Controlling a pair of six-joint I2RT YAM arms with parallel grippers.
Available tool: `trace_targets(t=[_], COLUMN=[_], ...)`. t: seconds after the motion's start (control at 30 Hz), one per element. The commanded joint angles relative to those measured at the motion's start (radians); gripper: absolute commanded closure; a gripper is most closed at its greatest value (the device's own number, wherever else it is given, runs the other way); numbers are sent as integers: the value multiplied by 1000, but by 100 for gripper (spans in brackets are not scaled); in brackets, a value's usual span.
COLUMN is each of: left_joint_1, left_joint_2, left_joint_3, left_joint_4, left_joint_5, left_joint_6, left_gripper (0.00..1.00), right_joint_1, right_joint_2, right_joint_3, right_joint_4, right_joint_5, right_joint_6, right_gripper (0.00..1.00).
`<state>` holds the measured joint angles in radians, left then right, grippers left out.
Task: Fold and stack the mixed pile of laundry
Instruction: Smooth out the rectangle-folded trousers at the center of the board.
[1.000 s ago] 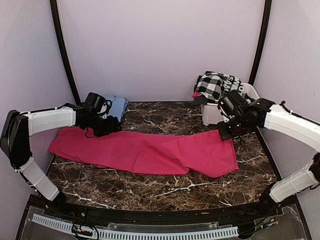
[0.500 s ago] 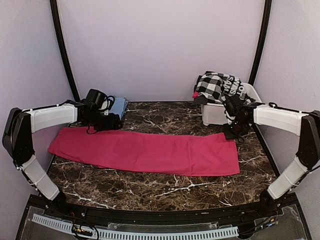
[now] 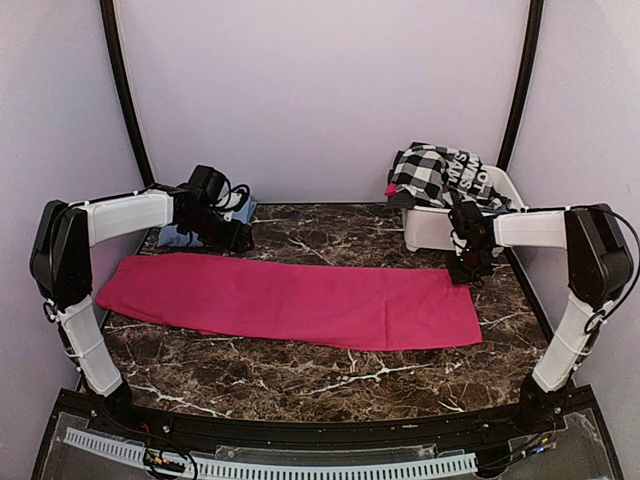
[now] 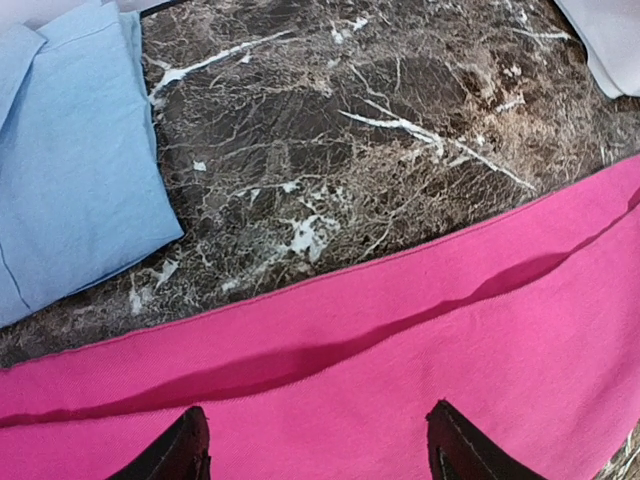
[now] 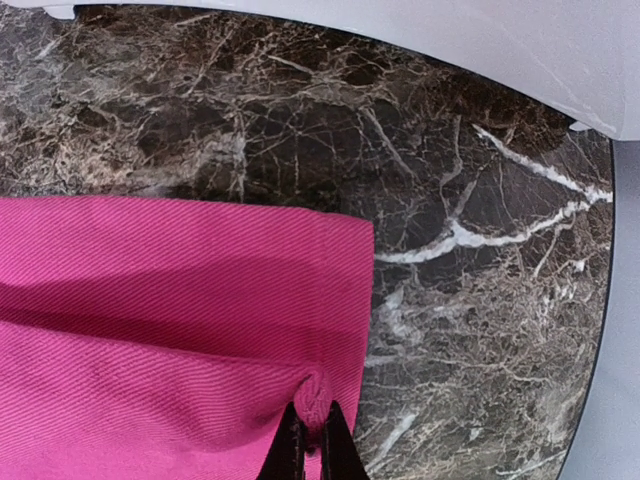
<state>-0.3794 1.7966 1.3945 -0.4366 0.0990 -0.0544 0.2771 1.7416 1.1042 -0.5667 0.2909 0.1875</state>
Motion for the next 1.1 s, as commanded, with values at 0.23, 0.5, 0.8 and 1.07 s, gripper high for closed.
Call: trace_targets(t=[0.23, 0.5, 0.8, 1.07], left_joint_1=[5, 16, 60, 98], left_joint_2=[56, 127, 204, 306], left_joint_3=[-44, 9, 168, 336], left_joint_4=[-56, -58, -165, -358], left_joint_5=[115, 110, 232, 404], left_joint_6=[381, 642, 769, 839], left_gripper=[27, 33, 47, 48], right_joint_1=[-29, -32, -32, -31], right_joint_2=[120, 116, 102, 101], right_joint_3=[46, 48, 49, 54], right_joint_4=[49, 44, 42, 42], right_joint_5=[27, 0, -27, -41], right_joint_6=[-42, -46, -46, -45], right_gripper=[100, 100, 100, 100])
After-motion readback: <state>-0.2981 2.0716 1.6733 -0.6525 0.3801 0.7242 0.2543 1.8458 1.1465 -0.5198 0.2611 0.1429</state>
